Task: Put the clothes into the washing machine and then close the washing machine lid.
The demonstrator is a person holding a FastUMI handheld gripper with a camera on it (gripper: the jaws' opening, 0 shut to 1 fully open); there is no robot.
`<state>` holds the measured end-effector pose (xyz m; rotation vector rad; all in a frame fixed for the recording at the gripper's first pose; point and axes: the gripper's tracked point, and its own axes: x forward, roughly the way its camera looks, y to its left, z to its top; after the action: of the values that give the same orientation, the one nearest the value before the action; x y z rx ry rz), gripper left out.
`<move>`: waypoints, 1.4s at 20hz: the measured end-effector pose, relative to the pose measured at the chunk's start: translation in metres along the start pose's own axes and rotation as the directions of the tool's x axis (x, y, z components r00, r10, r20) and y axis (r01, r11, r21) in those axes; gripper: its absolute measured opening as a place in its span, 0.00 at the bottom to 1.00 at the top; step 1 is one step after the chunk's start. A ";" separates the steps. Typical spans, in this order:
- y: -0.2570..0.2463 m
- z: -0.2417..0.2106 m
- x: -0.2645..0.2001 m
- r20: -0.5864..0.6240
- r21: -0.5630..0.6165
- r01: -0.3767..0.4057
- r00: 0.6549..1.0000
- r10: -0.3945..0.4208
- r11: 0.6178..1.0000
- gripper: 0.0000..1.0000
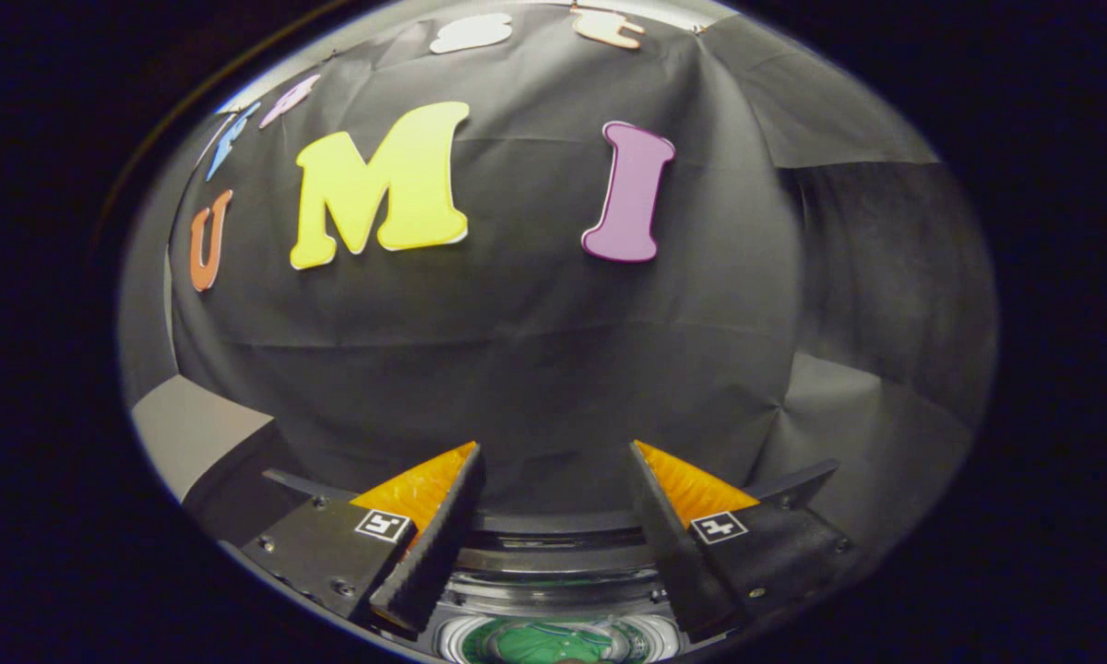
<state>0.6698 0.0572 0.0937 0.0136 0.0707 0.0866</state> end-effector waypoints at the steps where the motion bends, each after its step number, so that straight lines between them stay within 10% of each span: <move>1: -0.001 0.000 -0.002 0.021 0.002 -0.003 1.000 0.003 1.000 0.96; 28: -0.004 -0.072 -0.112 0.061 0.012 -0.011 0.998 0.010 1.000 0.95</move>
<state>0.5534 0.0439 0.0298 0.0294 0.0105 0.0963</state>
